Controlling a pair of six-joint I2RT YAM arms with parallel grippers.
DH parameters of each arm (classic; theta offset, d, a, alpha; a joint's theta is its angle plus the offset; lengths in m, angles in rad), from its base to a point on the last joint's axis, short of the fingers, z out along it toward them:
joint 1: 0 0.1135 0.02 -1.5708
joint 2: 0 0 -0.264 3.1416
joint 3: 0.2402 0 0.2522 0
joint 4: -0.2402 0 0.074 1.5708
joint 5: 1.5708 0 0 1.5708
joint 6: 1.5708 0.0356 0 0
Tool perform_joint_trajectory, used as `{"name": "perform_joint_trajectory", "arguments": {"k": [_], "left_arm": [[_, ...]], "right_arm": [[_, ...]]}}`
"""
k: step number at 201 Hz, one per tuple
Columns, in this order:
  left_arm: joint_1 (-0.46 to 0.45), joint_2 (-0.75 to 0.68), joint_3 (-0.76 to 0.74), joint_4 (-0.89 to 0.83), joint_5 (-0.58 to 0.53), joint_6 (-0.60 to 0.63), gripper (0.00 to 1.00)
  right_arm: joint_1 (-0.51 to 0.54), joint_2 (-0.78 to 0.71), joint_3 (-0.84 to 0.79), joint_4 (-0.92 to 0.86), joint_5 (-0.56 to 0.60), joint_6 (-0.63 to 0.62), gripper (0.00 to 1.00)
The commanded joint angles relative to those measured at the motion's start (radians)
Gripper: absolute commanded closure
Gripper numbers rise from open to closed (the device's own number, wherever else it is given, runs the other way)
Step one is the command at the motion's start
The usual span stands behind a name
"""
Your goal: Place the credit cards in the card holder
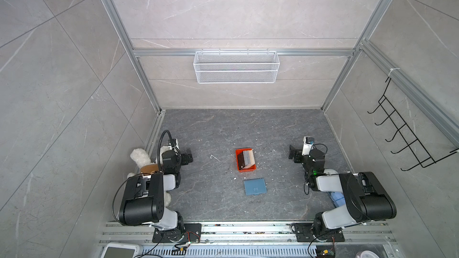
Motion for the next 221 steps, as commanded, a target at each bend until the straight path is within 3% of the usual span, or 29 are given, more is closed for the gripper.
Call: {"name": "perform_joint_trajectory", "arguments": {"k": [1, 64, 88, 144, 171, 196, 221], "left_arm": [[-0.002, 0.003, 0.001, 0.055, 0.01, 0.03, 0.0], [-0.005, -0.018, -0.013, 0.066, 0.02, 0.038, 0.0], [-0.025, -0.082, -0.03, 0.045, 0.005, 0.052, 0.0], [-0.096, -0.275, 0.067, -0.305, -0.08, 0.028, 0.0], [-0.127, -0.374, 0.132, -0.448, -0.059, -0.114, 0.0], [-0.175, -0.432, 0.189, -0.578, -0.011, -0.232, 0.0], [-0.263, -0.477, 0.205, -0.661, 0.031, -0.273, 0.0]], "right_arm": [[-0.003, 0.006, 0.022, -0.018, -0.007, -0.017, 0.0], [-0.003, -0.019, -0.044, 0.088, 0.021, -0.003, 0.0], [-0.003, -0.085, -0.05, 0.039, 0.033, -0.002, 0.0], [-0.003, -0.359, 0.093, -0.449, 0.092, 0.074, 0.0], [-0.002, -0.426, 0.237, -0.73, 0.003, 0.147, 0.0], [0.016, -0.484, 0.302, -0.869, -0.06, 0.222, 0.0], [0.07, -0.549, 0.333, -0.985, -0.046, 0.289, 0.0]]}}
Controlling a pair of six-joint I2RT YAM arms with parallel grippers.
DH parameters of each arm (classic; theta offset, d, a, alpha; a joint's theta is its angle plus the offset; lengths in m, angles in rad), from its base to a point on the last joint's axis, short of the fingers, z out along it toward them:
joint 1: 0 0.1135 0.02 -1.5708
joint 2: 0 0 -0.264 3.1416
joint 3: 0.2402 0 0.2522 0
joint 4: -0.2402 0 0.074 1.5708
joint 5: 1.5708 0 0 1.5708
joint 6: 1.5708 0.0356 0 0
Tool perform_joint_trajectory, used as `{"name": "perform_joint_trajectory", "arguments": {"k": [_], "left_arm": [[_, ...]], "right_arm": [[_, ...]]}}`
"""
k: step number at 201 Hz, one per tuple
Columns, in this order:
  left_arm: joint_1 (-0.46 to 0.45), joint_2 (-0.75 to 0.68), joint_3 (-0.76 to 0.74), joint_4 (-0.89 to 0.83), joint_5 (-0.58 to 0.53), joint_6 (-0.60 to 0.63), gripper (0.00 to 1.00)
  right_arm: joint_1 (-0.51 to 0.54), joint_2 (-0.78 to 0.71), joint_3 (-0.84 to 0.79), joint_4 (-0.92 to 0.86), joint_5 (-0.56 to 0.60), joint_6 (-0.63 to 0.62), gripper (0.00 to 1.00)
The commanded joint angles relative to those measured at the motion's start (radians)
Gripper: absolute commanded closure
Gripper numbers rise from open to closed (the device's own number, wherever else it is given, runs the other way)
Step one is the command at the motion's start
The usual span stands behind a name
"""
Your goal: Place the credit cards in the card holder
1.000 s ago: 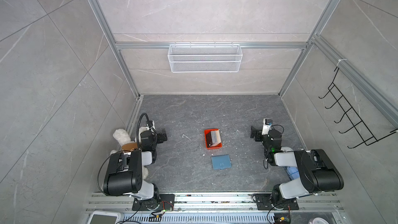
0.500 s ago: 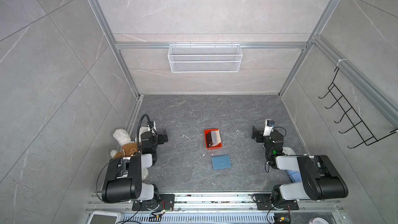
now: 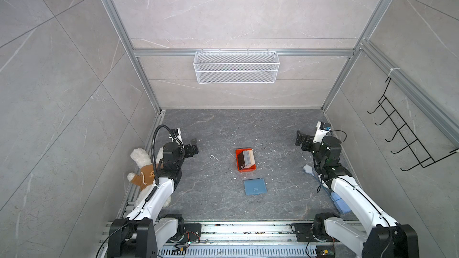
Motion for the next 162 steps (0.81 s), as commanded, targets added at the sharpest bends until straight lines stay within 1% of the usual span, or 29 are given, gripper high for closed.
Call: {"name": "perform_joint_trajectory", "arguments": {"k": [1, 11, 40, 52, 75, 83, 94, 105, 123, 146, 162], "left_arm": [[-0.075, -0.048, 0.027, -0.144, 0.059, -0.1, 0.0], [-0.124, -0.071, 0.026, -0.17, 0.057, -0.12, 0.0], [-0.261, -0.116, 0.04, -0.289, 0.053, -0.178, 0.0], [-0.318, -0.129, 0.037, -0.326, 0.048, -0.217, 0.0], [-0.391, -0.143, 0.027, -0.384, 0.092, -0.317, 0.0], [-0.406, -0.146, 0.018, -0.396, 0.12, -0.35, 0.0], [-0.426, -0.147, 0.003, -0.4, 0.149, -0.397, 0.0], [-0.448, -0.145, -0.013, -0.393, 0.175, -0.441, 0.0], [-0.494, -0.128, -0.034, -0.383, 0.186, -0.503, 0.02], [-0.579, -0.097, -0.047, -0.335, 0.194, -0.545, 0.05], [-0.63, -0.069, -0.045, -0.305, 0.202, -0.565, 0.06]], "right_arm": [[0.049, -0.057, 0.038, -0.237, -0.027, 0.097, 0.0], [0.078, -0.075, 0.058, -0.301, -0.013, 0.125, 0.0], [0.17, -0.108, 0.086, -0.417, -0.087, 0.157, 0.0], [0.224, -0.12, 0.09, -0.469, -0.082, 0.179, 0.0], [0.319, -0.152, 0.075, -0.545, -0.09, 0.206, 0.0], [0.347, -0.166, 0.063, -0.559, -0.098, 0.216, 0.02], [0.381, -0.179, 0.053, -0.586, -0.108, 0.225, 0.04], [0.408, -0.192, 0.041, -0.596, -0.128, 0.228, 0.01], [0.45, -0.193, 0.017, -0.591, -0.17, 0.24, 0.0], [0.518, -0.168, -0.004, -0.592, -0.154, 0.232, 0.0], [0.568, -0.15, -0.008, -0.598, -0.113, 0.231, 0.0]]}}
